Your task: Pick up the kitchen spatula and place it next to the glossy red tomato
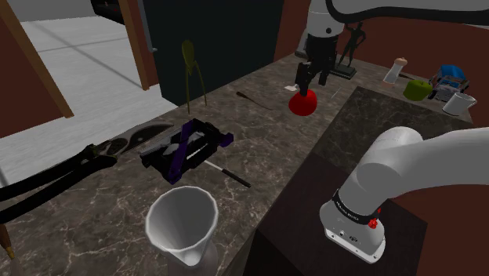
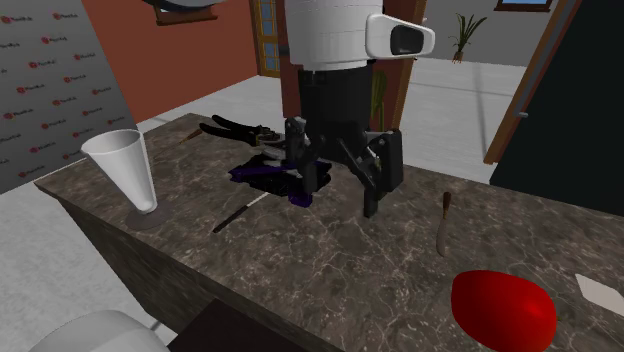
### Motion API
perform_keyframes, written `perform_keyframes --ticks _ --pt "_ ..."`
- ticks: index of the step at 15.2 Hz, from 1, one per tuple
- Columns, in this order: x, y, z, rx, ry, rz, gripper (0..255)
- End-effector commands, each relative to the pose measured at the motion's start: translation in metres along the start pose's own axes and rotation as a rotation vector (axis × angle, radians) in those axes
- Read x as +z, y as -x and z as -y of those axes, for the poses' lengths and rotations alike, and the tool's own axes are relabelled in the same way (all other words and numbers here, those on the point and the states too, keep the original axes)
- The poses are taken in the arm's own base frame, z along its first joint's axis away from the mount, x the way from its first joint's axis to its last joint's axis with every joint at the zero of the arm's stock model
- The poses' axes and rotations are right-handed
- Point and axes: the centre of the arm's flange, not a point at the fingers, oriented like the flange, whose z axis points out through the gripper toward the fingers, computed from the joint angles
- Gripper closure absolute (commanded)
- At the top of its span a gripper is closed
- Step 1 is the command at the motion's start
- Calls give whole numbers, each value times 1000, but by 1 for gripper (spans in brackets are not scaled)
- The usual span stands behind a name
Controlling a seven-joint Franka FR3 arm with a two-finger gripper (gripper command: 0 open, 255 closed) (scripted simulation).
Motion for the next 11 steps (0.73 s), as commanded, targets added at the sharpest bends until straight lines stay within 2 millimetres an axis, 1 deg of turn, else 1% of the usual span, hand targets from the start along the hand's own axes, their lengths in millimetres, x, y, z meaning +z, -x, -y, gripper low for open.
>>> perform_keyframes --ticks 1,11 --pt "0 0 0 0 0 0 0" --pt "48 -55 108 -81 -41 51 0"
